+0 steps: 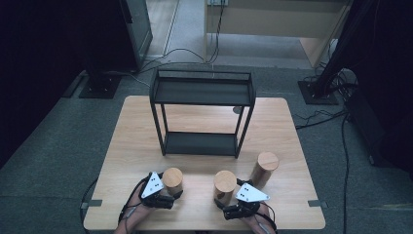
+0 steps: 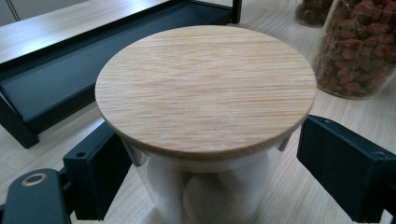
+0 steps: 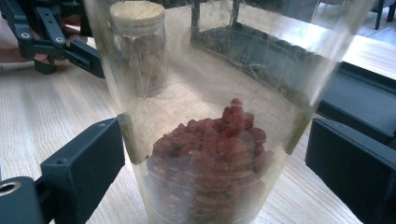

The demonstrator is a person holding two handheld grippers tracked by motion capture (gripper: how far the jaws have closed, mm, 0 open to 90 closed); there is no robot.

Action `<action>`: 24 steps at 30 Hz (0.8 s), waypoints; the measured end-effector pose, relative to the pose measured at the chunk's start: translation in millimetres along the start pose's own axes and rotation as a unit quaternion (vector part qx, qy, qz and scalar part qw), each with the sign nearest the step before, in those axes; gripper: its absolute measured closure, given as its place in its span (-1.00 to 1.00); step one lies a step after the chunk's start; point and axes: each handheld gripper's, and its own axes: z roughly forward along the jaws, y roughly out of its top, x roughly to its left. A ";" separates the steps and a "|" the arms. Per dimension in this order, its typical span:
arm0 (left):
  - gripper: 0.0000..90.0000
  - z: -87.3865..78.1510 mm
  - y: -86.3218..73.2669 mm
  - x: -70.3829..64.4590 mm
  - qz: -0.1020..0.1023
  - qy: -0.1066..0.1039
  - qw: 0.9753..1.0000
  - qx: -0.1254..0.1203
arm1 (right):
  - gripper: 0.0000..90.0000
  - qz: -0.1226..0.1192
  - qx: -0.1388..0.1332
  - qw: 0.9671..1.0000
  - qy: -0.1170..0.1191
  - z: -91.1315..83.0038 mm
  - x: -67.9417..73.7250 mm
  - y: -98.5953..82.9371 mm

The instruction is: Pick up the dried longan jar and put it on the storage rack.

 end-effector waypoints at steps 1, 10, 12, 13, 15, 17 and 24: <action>-0.75 -0.1 0.0 0.2 -0.002 0.000 1.000 0.000 | -0.90 0.002 0.001 1.000 0.003 0.1 -0.9 0.2; -0.74 0.2 0.5 1.7 -0.016 0.003 1.000 0.003 | -0.89 0.004 0.007 1.000 0.001 1.6 -0.7 1.0; -0.75 0.3 0.8 1.8 -0.015 0.003 1.000 0.003 | -0.89 0.005 0.008 1.000 -0.001 1.6 -0.7 1.0; -0.74 0.4 1.5 1.4 -0.014 0.003 1.000 0.006 | -0.89 0.006 0.008 1.000 -0.002 1.6 -0.6 1.0; -0.74 0.4 2.1 0.9 -0.013 0.005 1.000 0.008 | -0.89 0.007 0.007 1.000 -0.003 1.2 -0.6 0.8; -0.75 0.4 2.4 0.3 -0.015 0.008 1.000 0.009 | -0.89 0.009 0.007 1.000 -0.003 1.0 -0.6 0.7; -0.74 0.5 2.4 -0.8 -0.016 0.013 1.000 0.009 | -0.89 0.009 0.007 1.000 -0.006 1.0 -0.1 0.6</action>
